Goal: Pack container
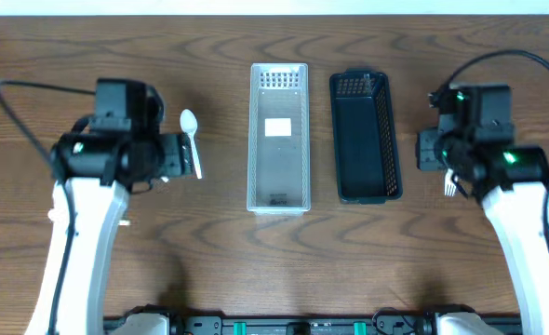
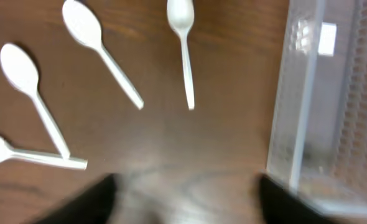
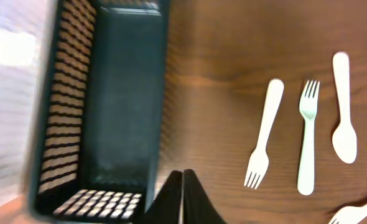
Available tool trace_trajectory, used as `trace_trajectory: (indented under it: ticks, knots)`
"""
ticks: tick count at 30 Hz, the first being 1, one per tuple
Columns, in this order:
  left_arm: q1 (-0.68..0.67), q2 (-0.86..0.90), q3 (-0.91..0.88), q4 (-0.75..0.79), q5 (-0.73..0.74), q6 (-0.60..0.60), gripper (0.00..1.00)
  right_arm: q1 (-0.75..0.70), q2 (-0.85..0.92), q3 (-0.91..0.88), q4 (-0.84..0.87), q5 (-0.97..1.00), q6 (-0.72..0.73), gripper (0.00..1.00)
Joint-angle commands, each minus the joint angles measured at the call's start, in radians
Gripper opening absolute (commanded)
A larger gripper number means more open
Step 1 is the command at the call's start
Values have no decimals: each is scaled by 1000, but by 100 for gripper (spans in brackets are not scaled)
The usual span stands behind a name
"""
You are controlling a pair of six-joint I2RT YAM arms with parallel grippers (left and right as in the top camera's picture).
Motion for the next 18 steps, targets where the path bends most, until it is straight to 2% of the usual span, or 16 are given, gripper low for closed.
trace_trajectory:
  ticks: [1, 4, 6, 11, 16, 18]
  knots:
    - [-4, 93, 15, 40, 7, -8, 22, -7, 103, 14, 34, 44, 7, 1]
    - [-15, 182, 15, 86, 7, -9, 19, -7, 191, 14, 80, 49, 8, 1]
    - [-26, 237, 15, 117, 7, -8, 11, -7, 239, 14, 111, 48, 8, 2]
    - [-53, 338, 15, 176, 7, -8, 10, -6, 324, 14, 163, 48, 6, 5]
    - [-81, 412, 15, 212, 8, -8, 10, -6, 386, 14, 178, 25, 6, 1]
    - [-92, 438, 15, 225, 8, -8, 6, -6, 402, 14, 186, 24, 6, 1]
